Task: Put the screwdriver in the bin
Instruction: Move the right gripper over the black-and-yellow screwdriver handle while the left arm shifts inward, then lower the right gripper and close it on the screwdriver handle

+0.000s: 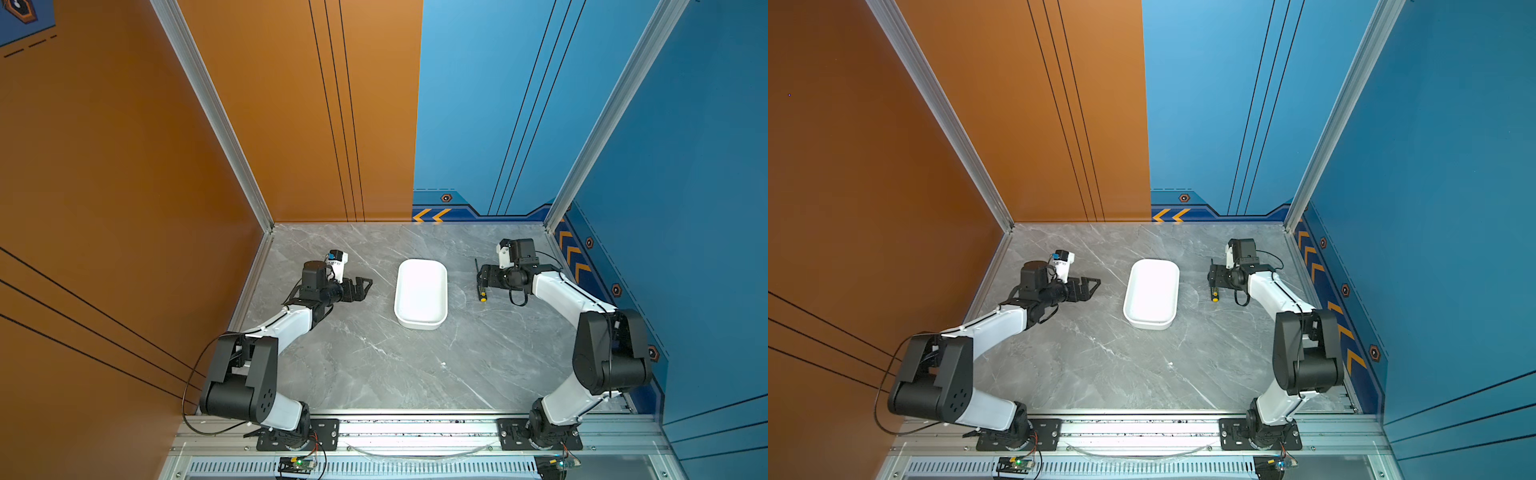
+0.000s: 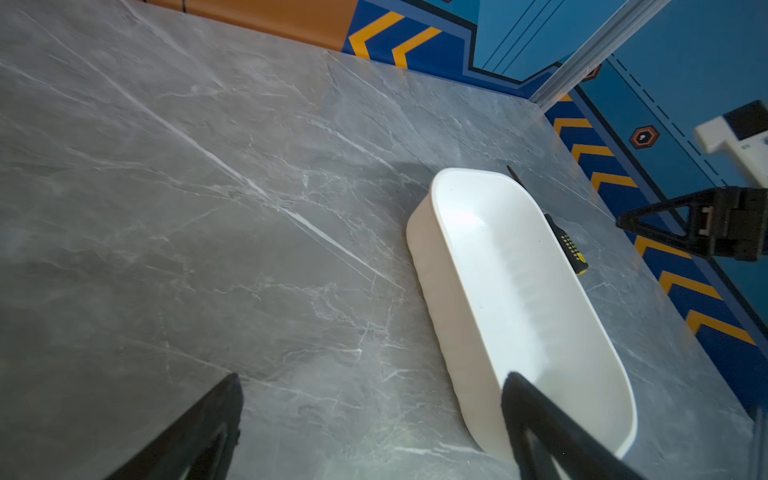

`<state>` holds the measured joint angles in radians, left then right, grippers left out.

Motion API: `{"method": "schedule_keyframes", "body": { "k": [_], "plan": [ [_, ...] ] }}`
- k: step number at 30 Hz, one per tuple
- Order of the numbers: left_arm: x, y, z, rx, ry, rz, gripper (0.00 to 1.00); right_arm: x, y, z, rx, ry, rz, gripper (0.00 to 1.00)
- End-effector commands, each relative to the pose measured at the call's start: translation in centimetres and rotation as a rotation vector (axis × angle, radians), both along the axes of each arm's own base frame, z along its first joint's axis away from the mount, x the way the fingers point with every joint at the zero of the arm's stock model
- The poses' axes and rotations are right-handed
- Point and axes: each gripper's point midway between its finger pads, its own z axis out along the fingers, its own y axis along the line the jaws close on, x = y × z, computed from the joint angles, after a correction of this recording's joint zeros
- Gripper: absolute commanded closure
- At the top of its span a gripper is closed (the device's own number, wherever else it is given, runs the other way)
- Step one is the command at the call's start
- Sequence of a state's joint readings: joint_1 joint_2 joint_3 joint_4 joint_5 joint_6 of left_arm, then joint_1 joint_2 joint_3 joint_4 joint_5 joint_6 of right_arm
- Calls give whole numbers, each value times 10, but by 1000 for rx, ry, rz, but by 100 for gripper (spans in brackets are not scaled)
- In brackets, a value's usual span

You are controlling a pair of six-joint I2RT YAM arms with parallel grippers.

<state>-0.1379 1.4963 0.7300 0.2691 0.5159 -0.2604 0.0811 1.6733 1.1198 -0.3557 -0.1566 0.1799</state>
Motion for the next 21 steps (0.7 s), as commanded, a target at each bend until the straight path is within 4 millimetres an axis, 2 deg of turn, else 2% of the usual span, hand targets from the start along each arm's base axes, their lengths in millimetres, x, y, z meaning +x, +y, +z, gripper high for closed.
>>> {"method": "schedule_keyframes", "body": {
  "k": [1,6,13,21],
  "plan": [
    [-9,-25,5,-121,41,-117,2,-6,0,-12,-1,88,-37,16],
    [-9,-40,3,-206,72,-173,2,-3,8,-22,-17,119,-37,20],
    [-13,-51,-10,-213,106,-203,2,-2,10,-40,-75,187,-40,29],
    [-5,-52,-15,-214,131,-178,2,-4,10,-56,-99,235,-50,33]
  ]
}}
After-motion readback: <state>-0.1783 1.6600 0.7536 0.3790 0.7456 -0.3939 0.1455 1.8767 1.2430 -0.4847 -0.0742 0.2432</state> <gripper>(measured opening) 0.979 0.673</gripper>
